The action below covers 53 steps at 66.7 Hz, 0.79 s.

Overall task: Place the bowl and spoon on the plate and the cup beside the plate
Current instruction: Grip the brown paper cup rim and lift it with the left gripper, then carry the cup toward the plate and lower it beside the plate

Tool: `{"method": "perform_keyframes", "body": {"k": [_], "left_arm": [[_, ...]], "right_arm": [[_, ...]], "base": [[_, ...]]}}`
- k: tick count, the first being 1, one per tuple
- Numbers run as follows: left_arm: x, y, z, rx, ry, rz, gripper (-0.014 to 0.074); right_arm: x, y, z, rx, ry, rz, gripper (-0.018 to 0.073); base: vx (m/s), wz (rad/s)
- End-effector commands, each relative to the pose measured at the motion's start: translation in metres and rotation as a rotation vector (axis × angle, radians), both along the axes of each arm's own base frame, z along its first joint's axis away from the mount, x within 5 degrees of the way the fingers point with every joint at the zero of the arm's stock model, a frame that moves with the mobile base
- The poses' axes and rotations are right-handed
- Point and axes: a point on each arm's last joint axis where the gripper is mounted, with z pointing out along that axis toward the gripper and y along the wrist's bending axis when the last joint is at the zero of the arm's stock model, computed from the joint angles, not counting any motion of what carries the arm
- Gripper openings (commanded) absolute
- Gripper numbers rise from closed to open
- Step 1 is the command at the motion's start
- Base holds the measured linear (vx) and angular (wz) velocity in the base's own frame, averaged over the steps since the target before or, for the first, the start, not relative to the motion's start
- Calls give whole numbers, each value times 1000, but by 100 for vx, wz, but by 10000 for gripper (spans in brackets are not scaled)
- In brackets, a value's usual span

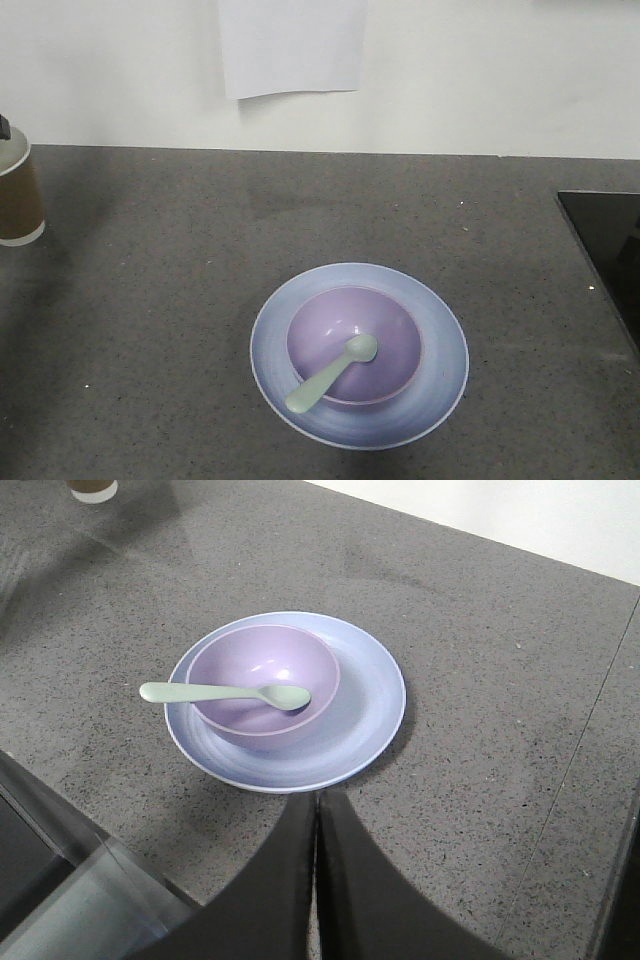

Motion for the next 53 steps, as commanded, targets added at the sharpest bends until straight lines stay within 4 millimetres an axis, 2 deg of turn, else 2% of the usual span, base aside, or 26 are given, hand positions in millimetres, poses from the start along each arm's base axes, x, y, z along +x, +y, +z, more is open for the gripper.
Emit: {"method": "perform_keyframes", "body": {"k": [1, 15, 24, 32, 53], "left_arm": [[-24, -19, 44, -78, -131, -122, -7], [-64, -64, 70, -287, -112, -455, -7], [-77, -86, 72, -306, -59, -577, -7], [-82, -103, 58, -325, 14, -640, -7], [-84, -138, -10, -345, 112, -665, -7]], "right_arm": [[4, 1, 9, 30, -61, -5, -5], [4, 1, 9, 30, -61, -5, -5], [4, 2, 10, 32, -64, -6, -5], [4, 2, 10, 33, -63, -4, -5], [4, 2, 10, 35, -63, -4, -5]], "base": [[0, 0], [0, 0], [0, 0], [0, 0], [0, 0]]}}
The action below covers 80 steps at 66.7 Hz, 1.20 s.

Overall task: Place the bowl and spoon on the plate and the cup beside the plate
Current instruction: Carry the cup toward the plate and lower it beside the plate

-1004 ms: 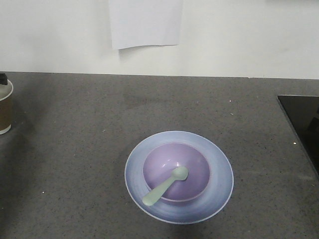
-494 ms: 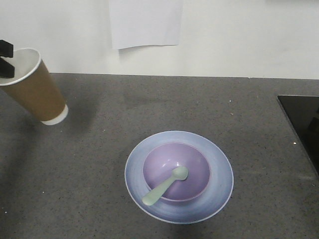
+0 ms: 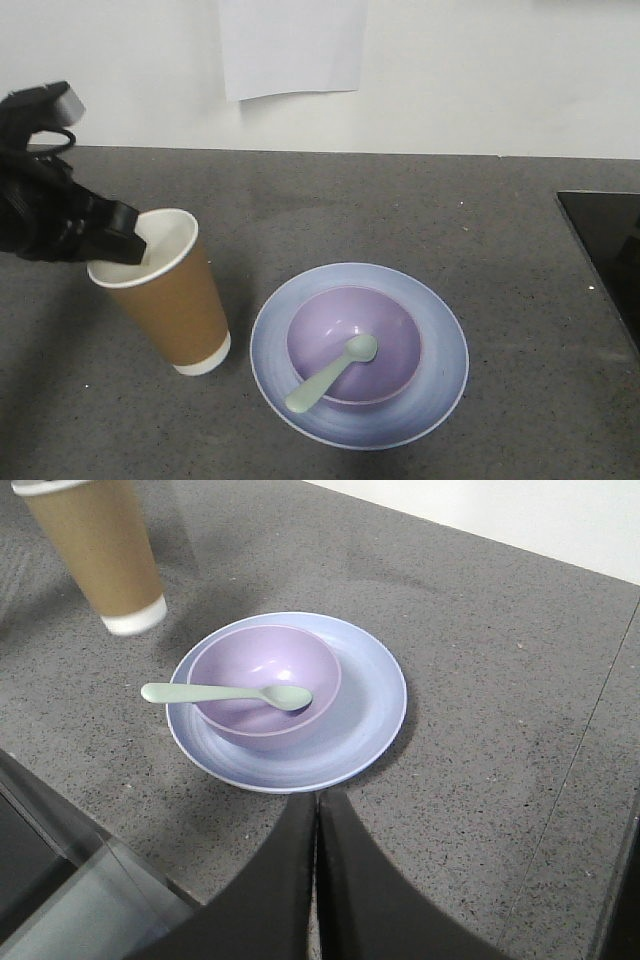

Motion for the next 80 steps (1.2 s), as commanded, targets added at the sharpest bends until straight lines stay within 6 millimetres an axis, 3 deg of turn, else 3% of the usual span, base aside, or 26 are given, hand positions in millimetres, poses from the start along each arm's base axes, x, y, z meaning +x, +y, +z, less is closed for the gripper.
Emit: {"method": "perform_keyframes", "body": {"k": [1, 17, 80], "left_arm": [[-3, -10, 1, -44, -74, 21, -7], [-5, -15, -18, -18, -68, 24, -7], [-2, -7, -22, 71, -84, 58, -7]], "right_arm": [[4, 2, 10, 32, -64, -5, -5], [4, 2, 10, 57, -51, -17, -5], [4, 2, 9, 56, -50, -16, -5]], "base": [[0, 0], [0, 0], [0, 0]]}}
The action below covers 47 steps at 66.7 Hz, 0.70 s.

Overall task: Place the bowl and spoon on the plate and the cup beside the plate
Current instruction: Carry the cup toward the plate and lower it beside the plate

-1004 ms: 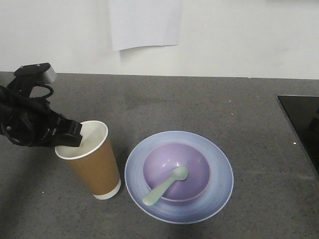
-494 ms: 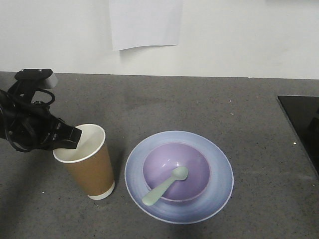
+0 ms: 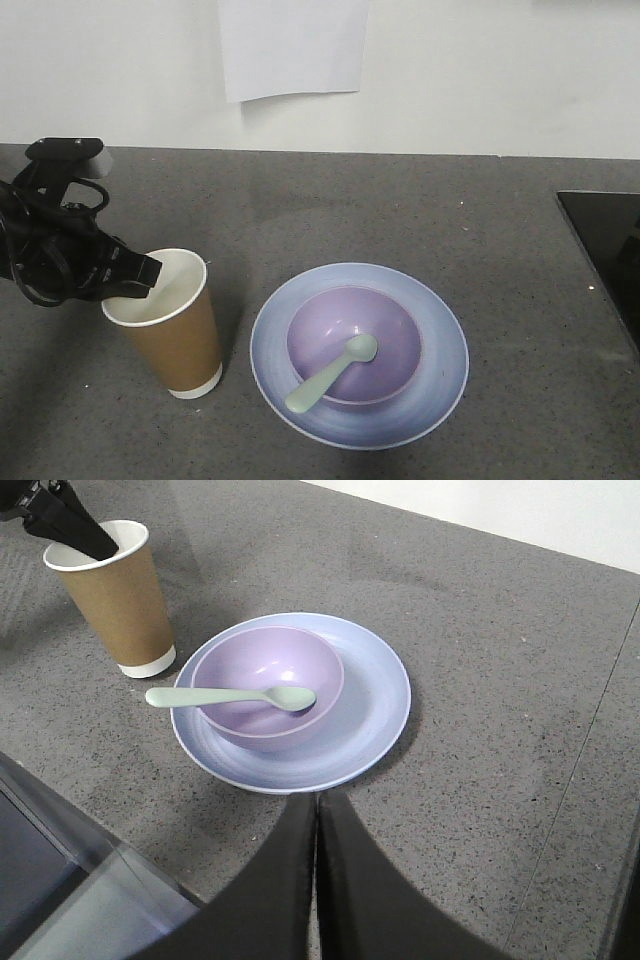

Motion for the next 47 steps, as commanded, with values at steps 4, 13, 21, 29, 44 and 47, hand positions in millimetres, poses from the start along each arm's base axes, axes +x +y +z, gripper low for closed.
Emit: {"method": "perform_keyframes", "body": {"k": [4, 13, 21, 29, 44, 47], "left_arm": [[0, -2, 16, -37, -72, 31, -7], [0, -2, 16, -37, -71, 32, -7], [0, -2, 16, -39, -66, 35, -7], [1, -2, 12, -35, -47, 33, -7], [6, -4, 1, -26, 8, 25, -7], [6, -4, 1, -26, 9, 25, -7]], "right_arm": [[4, 2, 9, 32, -62, -3, -5], [4, 2, 9, 31, -60, -3, -5], [4, 2, 9, 31, -60, -3, -5], [4, 2, 9, 30, -62, -2, -5], [4, 2, 9, 29, -61, -2, -5], [4, 2, 9, 29, -61, -2, -5]], "base": [[0, 0], [0, 0], [0, 0], [0, 0], [0, 0], [0, 0]]}}
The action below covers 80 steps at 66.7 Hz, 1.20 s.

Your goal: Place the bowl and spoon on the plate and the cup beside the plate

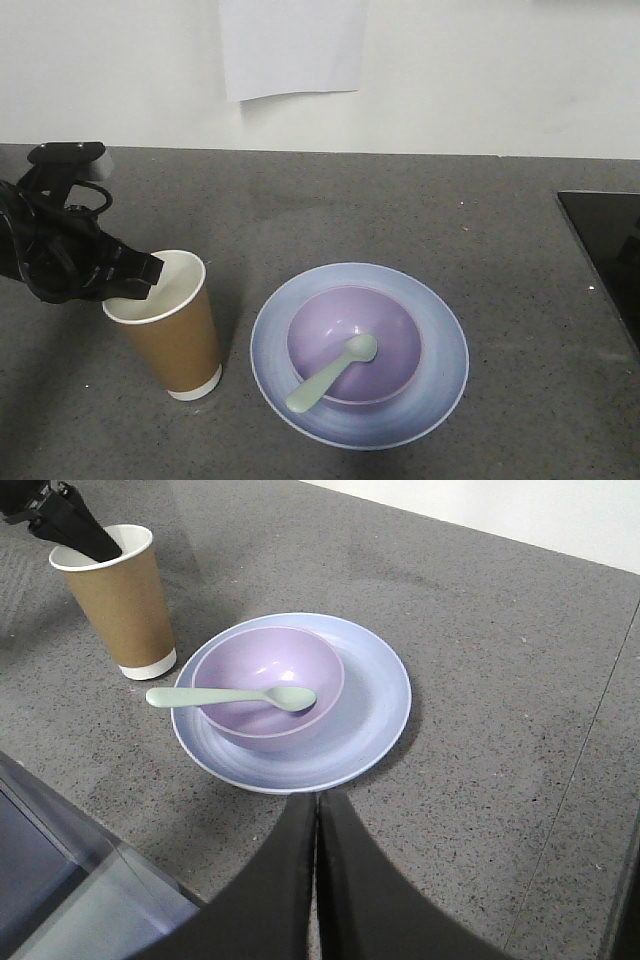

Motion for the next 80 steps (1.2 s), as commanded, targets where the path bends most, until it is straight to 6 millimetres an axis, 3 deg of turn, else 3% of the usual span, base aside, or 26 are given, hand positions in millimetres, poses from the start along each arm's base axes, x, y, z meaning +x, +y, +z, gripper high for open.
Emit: {"method": "perform_keyframes", "body": {"k": [1, 27, 56, 67, 80], "left_arm": [[0, -3, 10, -29, -28, 10, -7], [0, -3, 11, -37, -34, 12, 38], [-6, -2, 23, -47, -81, 15, 264], [-13, 0, 34, -55, -124, 18, 318], [-27, 3, 56, -76, -230, 29, 320]], "right_arm": [[4, 2, 9, 29, -61, -2, -5], [4, 1, 9, 26, -62, -4, -5], [4, 1, 9, 26, -62, -4, -5], [4, 1, 9, 26, -62, -4, -5], [4, 1, 11, 31, -77, -7, -5]], "base": [[0, 0], [0, 0], [0, 0], [0, 0], [0, 0]]}}
